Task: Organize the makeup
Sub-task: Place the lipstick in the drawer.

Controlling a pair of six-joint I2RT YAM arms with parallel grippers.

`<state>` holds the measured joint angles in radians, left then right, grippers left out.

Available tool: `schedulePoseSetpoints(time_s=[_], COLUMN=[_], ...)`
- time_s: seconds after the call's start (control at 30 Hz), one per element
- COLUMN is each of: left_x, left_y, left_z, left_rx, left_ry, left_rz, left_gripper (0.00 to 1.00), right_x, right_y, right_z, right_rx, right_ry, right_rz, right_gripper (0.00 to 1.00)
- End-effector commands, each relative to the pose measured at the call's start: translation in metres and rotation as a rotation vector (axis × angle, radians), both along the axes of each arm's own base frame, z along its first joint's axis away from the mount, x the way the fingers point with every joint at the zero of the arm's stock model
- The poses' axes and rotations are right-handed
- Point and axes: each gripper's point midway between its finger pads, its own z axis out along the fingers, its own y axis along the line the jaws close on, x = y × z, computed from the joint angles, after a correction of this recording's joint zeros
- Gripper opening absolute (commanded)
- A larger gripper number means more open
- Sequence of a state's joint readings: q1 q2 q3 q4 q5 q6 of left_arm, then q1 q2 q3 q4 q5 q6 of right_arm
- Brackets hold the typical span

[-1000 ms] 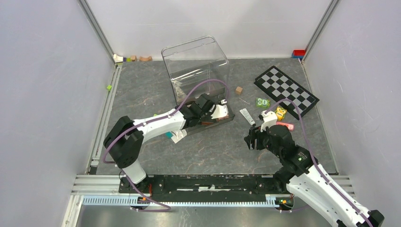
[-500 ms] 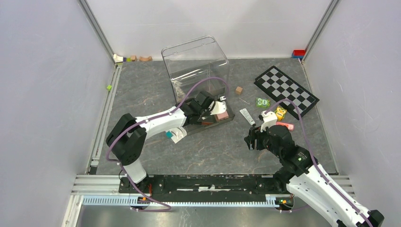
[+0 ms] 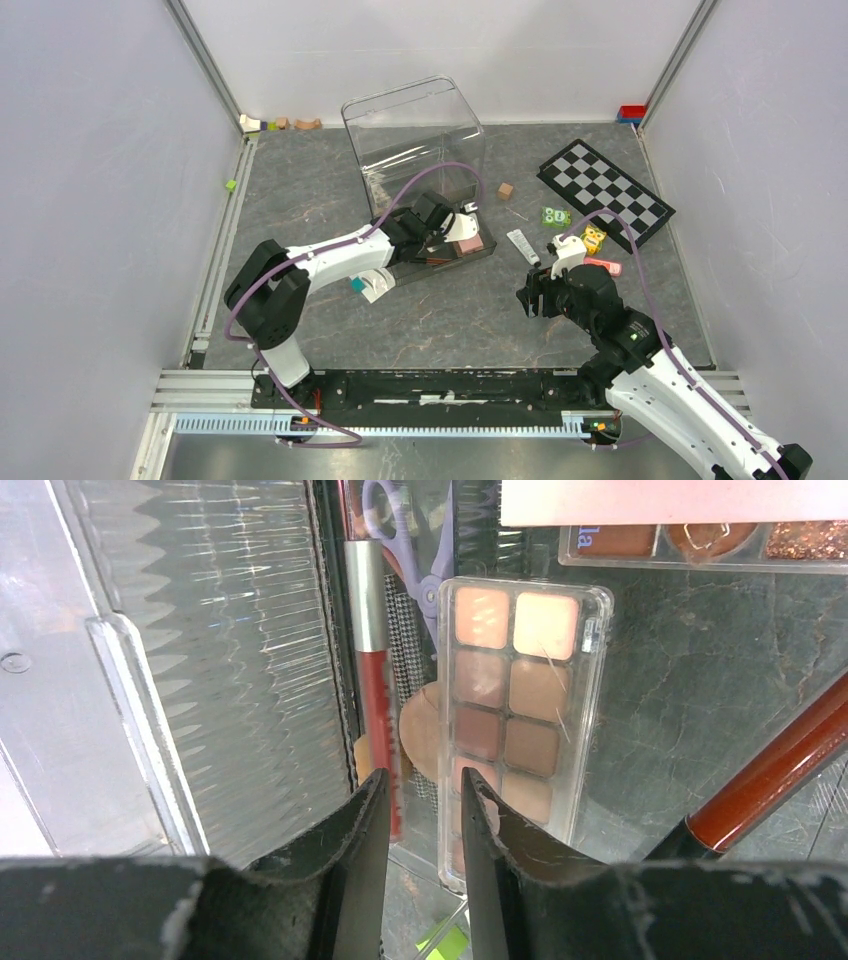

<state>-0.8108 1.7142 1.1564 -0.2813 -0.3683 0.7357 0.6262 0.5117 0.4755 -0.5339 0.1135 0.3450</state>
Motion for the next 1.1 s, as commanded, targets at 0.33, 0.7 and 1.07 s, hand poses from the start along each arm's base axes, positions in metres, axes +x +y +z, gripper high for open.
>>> schedulePoseSetpoints(time_s=[0.33,0.7,1.07], left_x=[-0.045,-0.092,-0.062], left_y=[-0.012,0.082,0.141], left_z=[0.096,0.161,0.087], left_rx=[-0.365,-1.000,-1.136], left_ry=[-0.009,-0.155,0.060], left_rz=[-0.017,0.498,1.016], left_gripper=[0.39,0.78,0.82], right_x=[0.001,0.001,0.000], right_y=[-0.001,0.004,0.003], right_z=[-0.002,-0.007,-0.003], right_rx=[0.000,0.013,0.033], right_ry=[-0.004,0.007,0.013], right_rz=[-0.012,-0.001,-0.022], right_gripper=[0.70,0.70,0.70])
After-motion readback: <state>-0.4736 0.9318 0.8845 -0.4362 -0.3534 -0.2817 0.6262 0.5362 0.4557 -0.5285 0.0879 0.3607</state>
